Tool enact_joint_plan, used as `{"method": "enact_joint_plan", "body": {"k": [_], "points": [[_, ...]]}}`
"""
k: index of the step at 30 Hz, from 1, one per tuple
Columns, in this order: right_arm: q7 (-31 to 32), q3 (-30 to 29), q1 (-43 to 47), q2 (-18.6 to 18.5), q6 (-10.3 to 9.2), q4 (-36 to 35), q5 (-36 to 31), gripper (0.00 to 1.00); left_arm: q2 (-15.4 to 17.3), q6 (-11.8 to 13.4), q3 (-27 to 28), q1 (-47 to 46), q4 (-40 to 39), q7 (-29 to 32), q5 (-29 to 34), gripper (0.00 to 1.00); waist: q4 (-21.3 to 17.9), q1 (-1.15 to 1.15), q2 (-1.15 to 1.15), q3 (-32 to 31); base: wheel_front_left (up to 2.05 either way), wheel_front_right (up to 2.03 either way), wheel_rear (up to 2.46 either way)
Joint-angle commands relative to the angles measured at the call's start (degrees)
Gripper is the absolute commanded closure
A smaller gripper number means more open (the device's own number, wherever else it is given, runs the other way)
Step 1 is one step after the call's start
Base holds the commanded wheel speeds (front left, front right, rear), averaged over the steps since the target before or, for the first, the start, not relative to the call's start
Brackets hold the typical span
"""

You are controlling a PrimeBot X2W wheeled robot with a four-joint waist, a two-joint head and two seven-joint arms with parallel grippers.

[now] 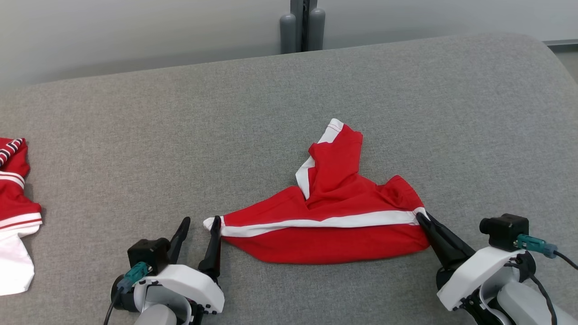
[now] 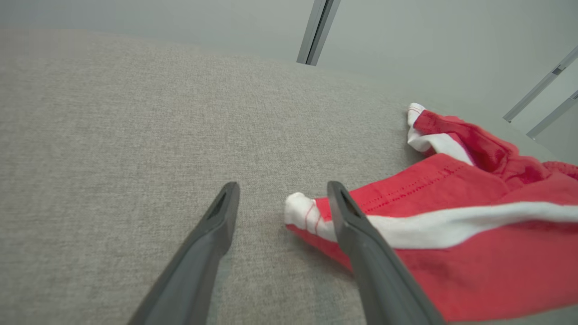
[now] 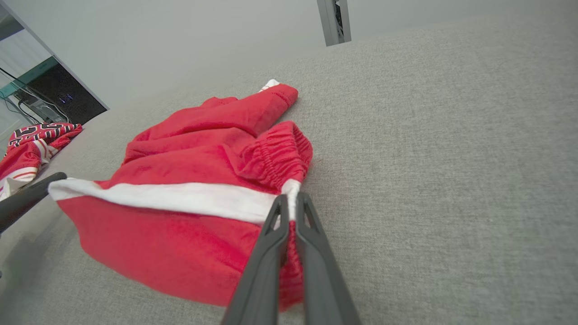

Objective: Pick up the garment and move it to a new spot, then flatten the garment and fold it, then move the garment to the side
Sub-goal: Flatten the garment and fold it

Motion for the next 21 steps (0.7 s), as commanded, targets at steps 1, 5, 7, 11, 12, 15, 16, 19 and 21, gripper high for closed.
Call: {"method": "enact_joint_plan", "body": {"k": [1,5,7,11,12,15,16,19,21], "points": [[-0.3,-0.3,0.6,0.0,0.01,0.2,-0.5,1.00,0.3,-0.2,-0.1,-1.3,0.4,-0.1,0.0,0.00,0.0,0.00,0.00,0.0,0.00,0.00,0.00],[-0.3,-0.8,0.6,0.7,0.01,0.6,-1.3,1.00,0.3,-0.5,-1.3,-2.1,2.4,-0.1,-0.8,0.04,0.1,0.00,0.00,-0.2,0.00,0.00,0.00],[-0.3,-0.9,0.5,0.9,0.01,0.8,-1.6,1.00,0.3,-0.6,-2.0,-2.6,3.3,-0.1,-1.7,0.13,0.2,0.00,0.00,-0.2,0.00,0.00,0.00],[-0.3,-1.0,0.3,1.2,0.01,0.9,-1.9,1.00,0.3,-0.2,-3.7,-3.0,4.2,-0.1,-2.9,0.13,0.3,0.00,0.00,-0.4,0.00,0.00,0.00],[-0.3,-1.0,0.3,1.2,0.01,0.9,-1.9,1.00,0.3,0.0,-4.0,-2.9,4.4,-0.1,-3.2,0.15,0.3,0.00,0.00,-0.4,0.00,0.00,0.00],[-0.3,-1.2,0.3,1.3,0.01,1.0,-2.1,1.00,0.3,0.3,-4.9,-2.6,4.8,-0.1,-4.4,0.21,0.5,0.00,0.00,-0.6,0.00,0.00,0.00],[-0.3,-1.3,0.3,1.3,0.01,1.0,-2.2,1.00,0.3,0.3,-5.2,-2.5,5.1,-0.1,-4.7,0.36,0.5,0.00,0.00,-0.6,0.00,0.00,0.00],[-0.3,-1.4,0.2,1.5,0.01,1.0,-2.4,1.00,0.3,0.5,-6.0,-2.9,6.2,-0.1,-5.2,0.62,0.6,0.00,0.00,-0.5,0.00,0.00,0.00],[-0.3,-1.4,0.0,1.5,0.01,0.9,-2.3,1.00,0.3,0.5,-6.3,-3.4,6.8,-0.1,-5.4,1.00,0.7,0.00,0.00,-0.4,0.00,0.00,0.00]]}}
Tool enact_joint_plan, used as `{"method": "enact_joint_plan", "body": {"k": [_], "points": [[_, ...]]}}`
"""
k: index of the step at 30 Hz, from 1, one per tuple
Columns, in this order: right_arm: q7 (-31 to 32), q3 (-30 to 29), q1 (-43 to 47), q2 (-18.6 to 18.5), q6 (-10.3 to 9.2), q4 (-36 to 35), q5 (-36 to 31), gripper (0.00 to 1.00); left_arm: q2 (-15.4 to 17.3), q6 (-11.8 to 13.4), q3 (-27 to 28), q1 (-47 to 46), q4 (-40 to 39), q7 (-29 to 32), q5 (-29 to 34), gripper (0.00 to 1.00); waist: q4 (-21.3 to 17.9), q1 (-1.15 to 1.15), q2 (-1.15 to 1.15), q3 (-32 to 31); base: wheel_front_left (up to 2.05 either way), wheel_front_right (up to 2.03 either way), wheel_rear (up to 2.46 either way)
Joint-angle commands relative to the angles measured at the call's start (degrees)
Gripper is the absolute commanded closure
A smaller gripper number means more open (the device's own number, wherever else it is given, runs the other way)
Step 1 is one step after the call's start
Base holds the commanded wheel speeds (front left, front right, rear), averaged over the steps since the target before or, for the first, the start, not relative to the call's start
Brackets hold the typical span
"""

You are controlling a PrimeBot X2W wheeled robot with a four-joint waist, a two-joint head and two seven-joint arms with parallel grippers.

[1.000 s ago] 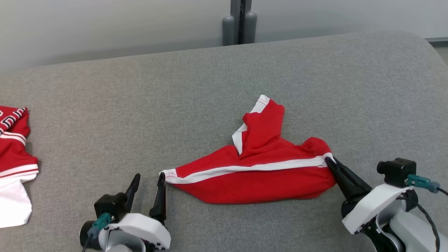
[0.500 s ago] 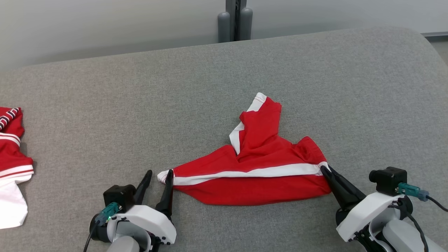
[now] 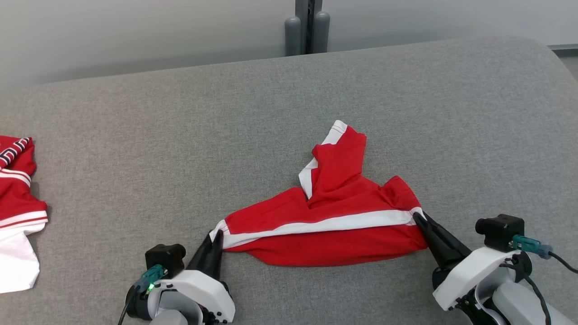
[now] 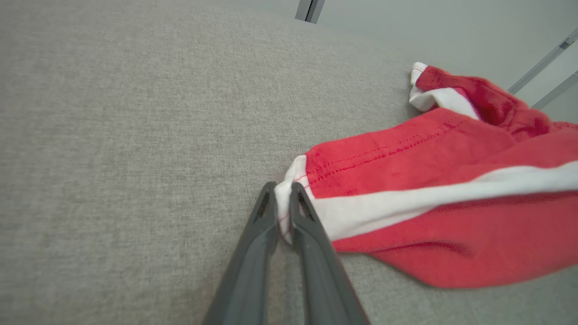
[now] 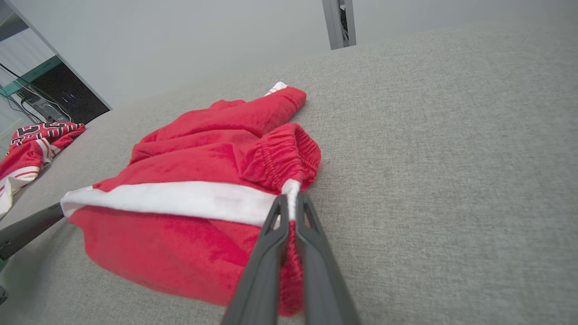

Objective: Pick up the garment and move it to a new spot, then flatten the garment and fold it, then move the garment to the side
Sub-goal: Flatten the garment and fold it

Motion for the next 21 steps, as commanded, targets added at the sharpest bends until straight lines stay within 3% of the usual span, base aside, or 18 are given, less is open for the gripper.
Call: {"method": "enact_joint_plan", "body": {"k": [1,5,11,21], "points": [[-0.3,-0.1,-0.3,-0.1,0.01,0.1,-0.3,1.00,0.3,0.4,-0.2,-1.2,0.4,-0.1,-0.4,1.00,0.0,0.00,0.00,0.1,0.00,0.00,0.00],[-0.3,-0.5,-0.9,0.2,0.01,-0.5,-0.3,1.00,0.3,0.4,-0.8,-2.4,1.3,-0.1,-0.6,1.00,0.0,0.00,0.00,0.3,0.00,0.00,0.00],[-0.3,-4.9,-2.6,1.3,0.01,-4.9,-1.1,1.00,1.7,0.5,3.0,-4.7,-4.4,-0.1,1.5,1.00,0.8,0.00,0.00,-1.5,0.00,0.00,0.00],[-0.3,-5.9,-16.6,1.8,0.01,-8.3,-0.1,1.00,10.9,0.4,4.3,-21.1,-8.4,4.7,6.3,1.00,3.9,0.00,0.00,-8.8,0.00,0.00,0.00]]}}
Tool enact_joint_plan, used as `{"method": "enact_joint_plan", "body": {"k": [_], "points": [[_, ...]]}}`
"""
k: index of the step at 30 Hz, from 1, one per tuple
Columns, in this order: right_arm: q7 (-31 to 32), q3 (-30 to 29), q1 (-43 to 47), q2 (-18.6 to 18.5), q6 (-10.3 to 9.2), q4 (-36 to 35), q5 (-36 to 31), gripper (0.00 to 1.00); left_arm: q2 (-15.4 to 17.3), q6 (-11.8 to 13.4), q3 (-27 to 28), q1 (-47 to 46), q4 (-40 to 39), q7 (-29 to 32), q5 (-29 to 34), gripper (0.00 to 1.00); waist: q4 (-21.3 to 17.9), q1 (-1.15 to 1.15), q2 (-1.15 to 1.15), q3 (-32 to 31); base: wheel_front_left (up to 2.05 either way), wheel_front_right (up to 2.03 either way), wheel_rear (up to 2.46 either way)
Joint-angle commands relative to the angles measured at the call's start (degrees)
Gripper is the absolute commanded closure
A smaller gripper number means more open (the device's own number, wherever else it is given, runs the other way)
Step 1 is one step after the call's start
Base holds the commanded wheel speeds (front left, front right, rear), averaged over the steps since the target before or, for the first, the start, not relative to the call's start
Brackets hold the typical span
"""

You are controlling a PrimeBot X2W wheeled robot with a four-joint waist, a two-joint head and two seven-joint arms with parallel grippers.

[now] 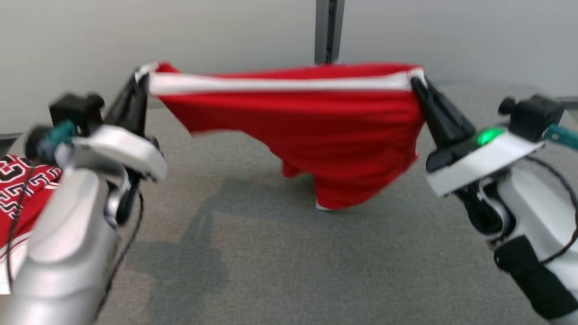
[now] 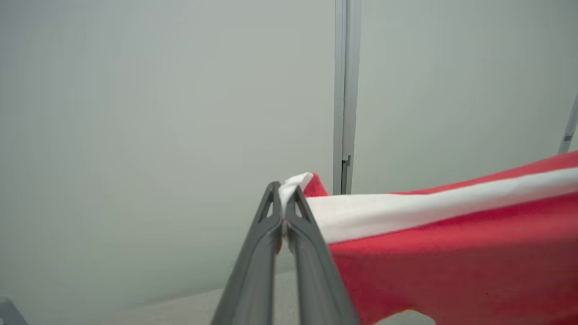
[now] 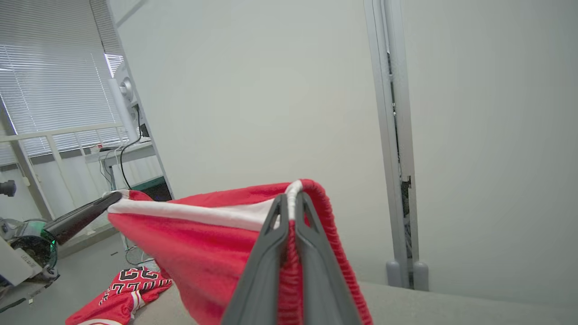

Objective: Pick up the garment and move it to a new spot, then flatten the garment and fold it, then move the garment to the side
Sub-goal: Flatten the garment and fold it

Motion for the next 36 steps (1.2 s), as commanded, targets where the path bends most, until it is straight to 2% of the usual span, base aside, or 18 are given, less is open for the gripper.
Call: {"method": "enact_joint_plan", "body": {"k": [1,9,16,20,23,26,30,33,36], "points": [[-0.3,0.0,-2.4,-0.2,0.01,0.3,0.8,1.00,1.2,0.4,0.3,-2.8,-0.6,1.2,0.8,1.00,1.7,0.00,0.00,-2.2,0.00,0.00,0.00],[-0.3,1.8,-15.5,-0.5,0.00,3.5,5.6,1.00,6.6,0.8,-0.7,-17.7,-2.5,8.4,4.7,1.00,5.0,0.00,0.00,-4.8,0.00,0.00,0.00],[2.8,4.7,-20.6,-0.9,0.00,6.5,11.1,1.00,6.9,0.1,-2.3,-21.6,-0.7,15.2,4.6,1.00,6.3,0.00,0.00,-3.0,0.00,0.00,0.00],[6.1,6.9,-24.0,-1.2,0.00,9.2,12.3,1.00,6.3,0.3,-3.3,-22.5,1.0,18.6,4.4,1.00,6.4,0.00,0.00,2.6,0.00,0.00,0.00],[6.8,8.0,-26.5,-1.5,0.01,11.0,11.7,1.00,5.6,0.9,-3.4,-23.7,2.0,18.8,4.4,1.00,6.4,0.00,0.00,6.3,0.00,0.00,0.00],[6.1,9.7,-31.4,-1.8,0.00,14.2,9.3,1.00,4.8,2.3,-3.3,-26.9,4.2,17.1,5.2,1.00,6.4,0.00,0.00,11.6,0.00,0.00,0.00],[1.3,9.6,-39.7,-2.3,-0.01,19.3,4.1,1.00,3.5,4.5,-3.1,-33.9,6.5,9.9,7.4,1.00,6.6,0.00,0.00,16.9,0.00,0.00,0.00],[-0.2,8.0,-44.7,-2.0,-0.01,21.9,-0.9,1.00,2.0,5.7,-2.1,-39.1,8.2,2.9,7.7,1.00,7.0,0.00,0.00,19.6,0.00,0.00,0.00],[-0.3,3.8,-45.8,-1.8,-0.01,20.1,-5.0,1.00,-0.6,5.9,-2.1,-41.6,10.4,-0.9,7.0,1.00,7.7,0.00,0.00,21.9,0.00,0.00,0.00]]}}
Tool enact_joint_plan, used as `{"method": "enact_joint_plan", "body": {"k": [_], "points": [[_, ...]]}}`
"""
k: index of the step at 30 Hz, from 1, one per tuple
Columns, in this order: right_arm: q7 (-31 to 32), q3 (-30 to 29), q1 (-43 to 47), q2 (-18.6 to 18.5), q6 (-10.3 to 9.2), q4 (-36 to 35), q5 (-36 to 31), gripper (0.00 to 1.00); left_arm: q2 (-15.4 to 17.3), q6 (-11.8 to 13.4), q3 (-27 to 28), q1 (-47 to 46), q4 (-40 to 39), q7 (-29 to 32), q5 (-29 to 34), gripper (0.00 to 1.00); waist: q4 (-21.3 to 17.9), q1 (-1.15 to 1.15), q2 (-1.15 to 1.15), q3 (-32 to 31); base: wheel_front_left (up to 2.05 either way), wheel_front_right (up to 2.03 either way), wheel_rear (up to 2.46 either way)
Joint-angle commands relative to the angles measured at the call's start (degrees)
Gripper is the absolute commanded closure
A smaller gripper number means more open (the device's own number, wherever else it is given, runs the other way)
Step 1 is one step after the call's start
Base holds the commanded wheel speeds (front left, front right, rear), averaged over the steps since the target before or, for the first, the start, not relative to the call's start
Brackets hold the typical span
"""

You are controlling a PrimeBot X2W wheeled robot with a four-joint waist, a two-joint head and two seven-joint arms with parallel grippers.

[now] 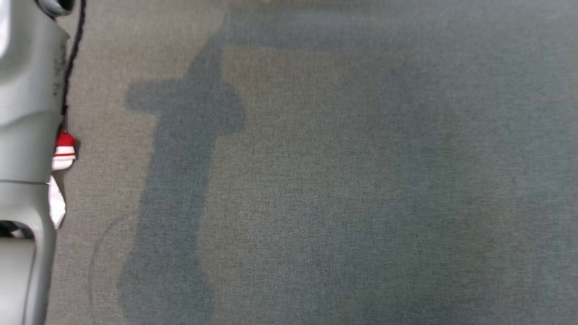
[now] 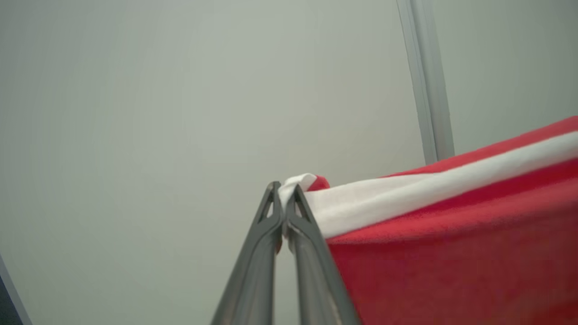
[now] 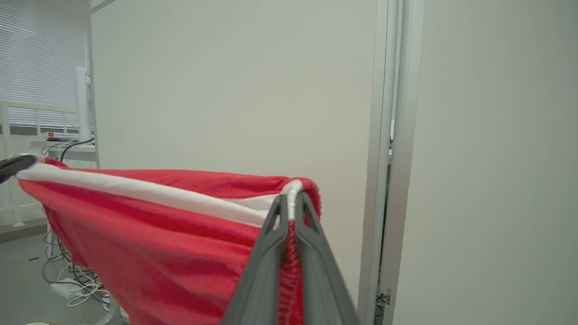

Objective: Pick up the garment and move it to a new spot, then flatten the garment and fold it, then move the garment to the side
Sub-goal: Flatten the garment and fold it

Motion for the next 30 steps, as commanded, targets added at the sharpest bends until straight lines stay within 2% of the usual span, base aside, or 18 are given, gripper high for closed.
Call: {"method": "enact_joint_plan", "body": {"k": [1,4,11,18,23,30], "points": [[-0.3,-0.3,2.5,0.1,-0.01,-0.1,-0.5,1.00,-0.3,-0.2,-0.1,0.8,1.3,-0.1,-0.6,1.00,0.9,0.00,0.00,2.6,0.00,0.00,0.00],[-0.3,0.0,7.4,0.3,-0.01,-2.5,-2.5,1.00,-2.3,-1.3,-0.1,3.7,4.8,-1.4,-2.2,1.00,1.0,0.00,0.00,3.4,0.00,0.00,0.00],[-0.3,1.3,25.1,-0.7,-0.01,-8.4,-0.7,1.00,-6.9,-2.2,1.0,17.5,9.0,-3.4,-5.7,1.00,0.9,0.00,0.00,2.2,0.00,0.00,0.00],[-0.3,2.0,43.8,-1.1,-0.01,-14.5,1.8,1.00,-8.6,-1.3,4.5,38.8,0.7,-3.4,-5.4,1.00,0.5,0.00,0.00,-4.3,0.00,0.00,0.00],[-0.3,1.6,54.6,0.4,-0.01,-17.8,1.6,1.00,-9.1,-1.2,6.3,51.4,-4.0,-3.5,-3.9,1.00,0.0,0.00,0.00,-8.9,0.00,0.00,0.00],[-0.3,1.2,65.9,3.6,-0.01,-20.5,0.5,1.00,-9.2,-0.7,9.4,63.9,-8.5,-3.5,-2.5,1.00,-1.2,0.00,0.00,-15.4,0.00,0.00,0.00]]}}
